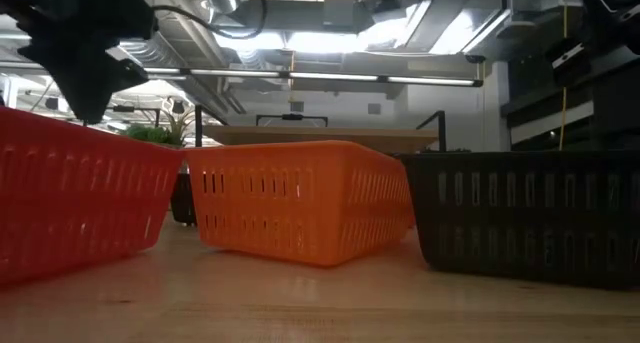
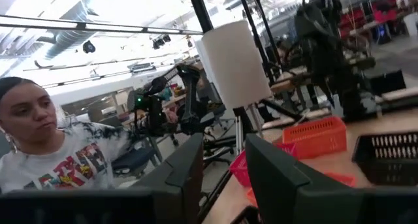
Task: Stack baskets on shelf by color
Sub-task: Put the left orange bin on the shelf
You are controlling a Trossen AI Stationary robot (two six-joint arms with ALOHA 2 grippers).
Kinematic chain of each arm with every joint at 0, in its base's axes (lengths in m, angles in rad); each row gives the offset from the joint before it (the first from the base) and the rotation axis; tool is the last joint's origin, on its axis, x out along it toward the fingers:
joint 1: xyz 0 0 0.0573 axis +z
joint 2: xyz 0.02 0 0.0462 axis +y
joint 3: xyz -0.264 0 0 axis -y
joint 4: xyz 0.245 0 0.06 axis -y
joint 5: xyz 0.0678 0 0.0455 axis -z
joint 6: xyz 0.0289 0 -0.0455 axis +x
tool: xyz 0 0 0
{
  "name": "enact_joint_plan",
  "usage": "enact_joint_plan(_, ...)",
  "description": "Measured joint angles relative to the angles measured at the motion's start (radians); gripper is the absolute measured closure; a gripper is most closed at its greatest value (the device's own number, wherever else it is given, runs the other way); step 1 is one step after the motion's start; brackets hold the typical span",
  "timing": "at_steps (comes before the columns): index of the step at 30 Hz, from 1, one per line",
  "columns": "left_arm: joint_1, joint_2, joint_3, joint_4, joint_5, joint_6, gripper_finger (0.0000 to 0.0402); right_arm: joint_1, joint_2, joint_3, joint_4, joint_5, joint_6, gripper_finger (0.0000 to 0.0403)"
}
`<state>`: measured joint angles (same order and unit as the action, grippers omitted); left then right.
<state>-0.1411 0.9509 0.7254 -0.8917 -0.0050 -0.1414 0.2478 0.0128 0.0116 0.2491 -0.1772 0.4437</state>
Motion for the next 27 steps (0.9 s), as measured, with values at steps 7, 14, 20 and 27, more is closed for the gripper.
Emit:
enact_joint_plan(7,-0.018,0.054,-0.002,-0.003,0.161,-0.019,0.0344,0.000,0.000,0.000,-0.021,0.000,0.024,0.0286)
enact_joint_plan(14,-0.112,0.162,-0.002,-0.007,0.178,-0.088,0.0344,0.000,0.000,0.000,-0.055,0.000,0.023,0.0286)
enact_joint_plan(20,-0.163,0.316,-0.002,0.045,0.138,-0.094,0.0344,0.000,0.002,0.000,-0.055,0.000,0.022,0.0286)
enact_joint_plan(27,-0.151,0.458,-0.003,0.096,-0.219,-0.031,0.0344,0.000,0.002,0.000,-0.059,0.000,0.020,0.0286)
